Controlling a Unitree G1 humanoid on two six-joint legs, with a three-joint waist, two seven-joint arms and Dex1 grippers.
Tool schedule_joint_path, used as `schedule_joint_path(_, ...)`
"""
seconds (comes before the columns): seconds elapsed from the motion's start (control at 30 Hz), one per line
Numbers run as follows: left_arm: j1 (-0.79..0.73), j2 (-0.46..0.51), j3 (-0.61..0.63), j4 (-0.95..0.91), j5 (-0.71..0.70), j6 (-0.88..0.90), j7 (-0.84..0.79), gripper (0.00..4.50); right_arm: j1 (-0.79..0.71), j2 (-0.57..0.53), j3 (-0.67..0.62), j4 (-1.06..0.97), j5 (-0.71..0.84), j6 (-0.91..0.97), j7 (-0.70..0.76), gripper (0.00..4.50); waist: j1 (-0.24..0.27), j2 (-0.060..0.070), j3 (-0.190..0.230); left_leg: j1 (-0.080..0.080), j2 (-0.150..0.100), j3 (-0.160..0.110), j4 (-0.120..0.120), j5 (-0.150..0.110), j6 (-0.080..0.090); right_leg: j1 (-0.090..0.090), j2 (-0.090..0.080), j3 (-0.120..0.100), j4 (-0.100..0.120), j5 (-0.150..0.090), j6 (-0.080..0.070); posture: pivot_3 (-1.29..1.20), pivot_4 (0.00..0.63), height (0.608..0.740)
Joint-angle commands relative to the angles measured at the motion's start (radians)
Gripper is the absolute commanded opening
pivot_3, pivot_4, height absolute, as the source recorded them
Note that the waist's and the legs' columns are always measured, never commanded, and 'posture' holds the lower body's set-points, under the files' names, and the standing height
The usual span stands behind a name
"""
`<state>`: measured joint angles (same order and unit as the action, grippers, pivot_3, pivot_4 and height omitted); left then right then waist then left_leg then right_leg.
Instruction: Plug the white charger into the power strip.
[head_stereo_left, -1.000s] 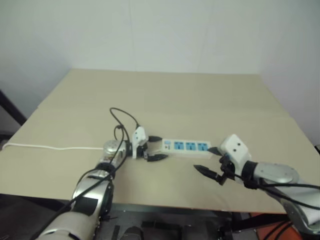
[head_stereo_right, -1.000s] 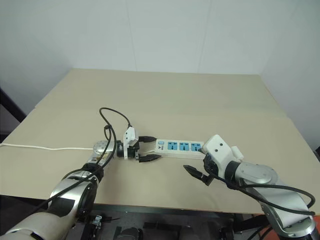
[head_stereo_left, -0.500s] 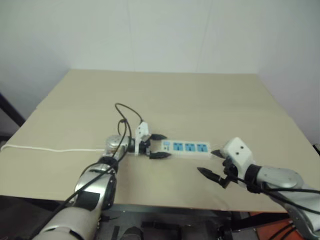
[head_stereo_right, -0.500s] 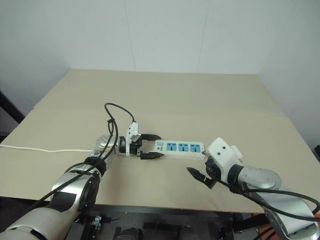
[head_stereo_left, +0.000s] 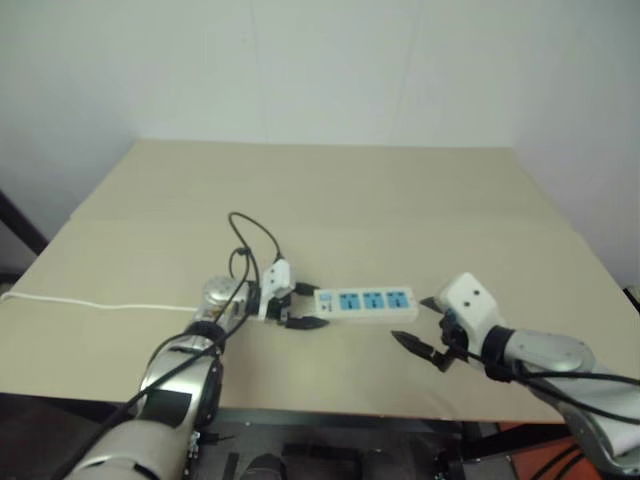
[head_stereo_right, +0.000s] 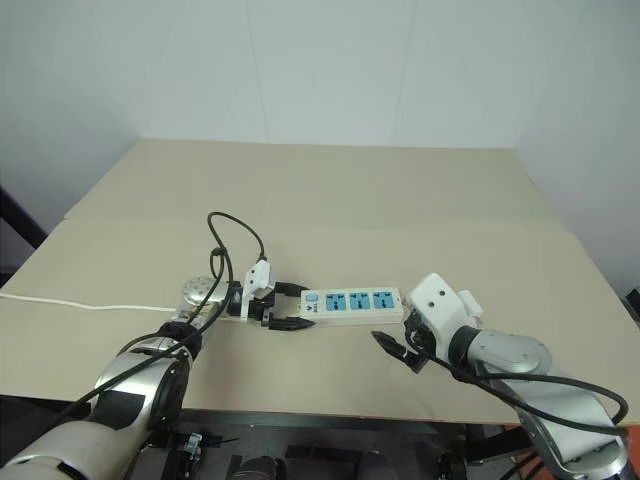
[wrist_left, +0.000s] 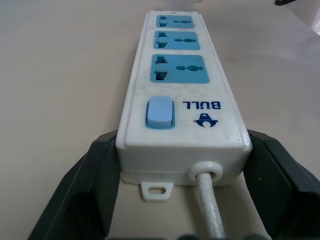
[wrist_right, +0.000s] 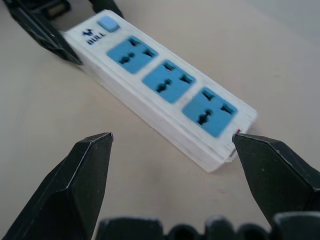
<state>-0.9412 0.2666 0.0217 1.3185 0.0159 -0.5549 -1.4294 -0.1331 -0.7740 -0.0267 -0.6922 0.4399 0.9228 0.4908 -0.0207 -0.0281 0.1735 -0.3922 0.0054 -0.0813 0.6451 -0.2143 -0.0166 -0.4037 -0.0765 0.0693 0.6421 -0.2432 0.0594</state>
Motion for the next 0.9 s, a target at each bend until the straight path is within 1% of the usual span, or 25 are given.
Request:
schedule_joint_path(0.03, 0.019, 0.006, 0.004, -0.012, 0.001, -0.015, 0.006, 3.25, -0.027, 0.007, 0.005, 0.003, -0.026, -0.034, -0.003, 4.5, 0.0, 0.0, 0.0, 0.0, 0.0, 0.0, 0.0, 0.0, 0.0, 0.0, 0.0, 0.0, 0.0, 0.0, 0.0, 0.0, 0.15, 0.74)
schedule_joint_path(0.2, 0.034, 0.002, 0.034, -0.044, -0.052, 0.03, -0.045, 3.25, -0.013, 0.013, 0.016, 0.01, -0.057, -0.045, -0.005, 4.5, -0.001, 0.0, 0.0, 0.0, 0.0, 0.0, 0.0, 0.0, 0.0, 0.0, 0.0, 0.0, 0.0, 0.0, 0.0, 0.0, 0.15, 0.74)
schedule_joint_path(0.33, 0.049, 0.035, 0.033, -0.101, -0.069, 0.11, -0.081, 3.25, 0.012, 0.024, 0.014, 0.005, -0.068, -0.046, -0.01, 4.5, -0.003, 0.0, 0.0, 0.0, 0.0, 0.0, 0.0, 0.0, 0.0, 0.0, 0.0, 0.0, 0.0, 0.0, 0.0, 0.0, 0.15, 0.74)
schedule_joint_path(0.43, 0.069, 0.058, 0.033, -0.168, -0.092, 0.178, -0.086, 3.25, 0.027, 0.036, 0.032, 0.008, -0.089, -0.055, -0.016, 4.5, -0.007, 0.0, 0.0, 0.0, 0.0, 0.0, 0.0, 0.0, 0.0, 0.0, 0.0, 0.0, 0.001, 0.0, 0.0, 0.0, 0.15, 0.74)
schedule_joint_path(0.53, 0.114, 0.061, 0.036, -0.267, -0.123, 0.24, -0.079, 3.25, 0.033, 0.05, 0.057, 0.016, -0.107, -0.06, -0.023, 4.5, -0.011, 0.0, 0.0, 0.0, 0.0, 0.0, 0.0, 0.0, 0.0, 0.0, 0.0, 0.0, 0.001, 0.0, 0.0, 0.0, 0.15, 0.74)
schedule_joint_path(0.6, 0.143, 0.062, 0.028, -0.326, -0.137, 0.266, -0.075, 3.25, 0.036, 0.055, 0.063, 0.017, -0.114, -0.061, -0.022, 4.5, -0.012, 0.0, 0.0, 0.0, 0.0, 0.0, 0.0, 0.0, 0.0, 0.0, 0.0, 0.0, 0.001, 0.0, 0.0, 0.0, 0.15, 0.74)
schedule_joint_path(0.67, 0.183, 0.055, 0.026, -0.377, -0.153, 0.255, -0.071, 3.25, 0.034, 0.063, 0.071, 0.022, -0.122, -0.063, -0.02, 4.5, -0.013, 0.0, 0.0, 0.0, 0.0, 0.0, 0.0, 0.0, 0.0, 0.0, 0.0, 0.0, 0.001, 0.0, -0.001, 0.0, 0.15, 0.74)
schedule_joint_path(0.77, 0.23, 0.038, 0.031, -0.422, -0.184, 0.21, -0.066, 4.3, 0.03, 0.066, 0.076, 0.03, -0.126, -0.063, -0.014, 4.5, -0.011, 0.0, 0.0, 0.0, 0.0, 0.0, 0.0, 0.0, 0.0, 0.0, 0.0, 0.0, 0.001, 0.001, -0.001, 0.0, 0.15, 0.74)
schedule_joint_path(0.8, 0.238, 0.035, 0.031, -0.432, -0.19, 0.202, -0.061, 4.45, 0.03, 0.066, 0.076, 0.031, -0.127, -0.064, -0.012, 4.5, -0.009, 0.0, 0.0, 0.0, 0.0, 0.0, 0.0, 0.0, 0.0, 0.0, 0.0, 0.0, 0.001, 0.001, -0.002, 0.0, 0.15, 0.74)
schedule_joint_path(0.9, 0.247, 0.03, 0.035, -0.439, -0.217, 0.166, -0.072, 4.45, 0.033, 0.063, 0.072, 0.037, -0.13, -0.065, -0.004, 4.5, -0.008, 0.0, 0.0, 0.0, 0.0, 0.0, 0.0, 0.0, 0.0, 0.0, 0.0, 0.0, 0.001, 0.001, -0.002, 0.0, 0.15, 0.74)
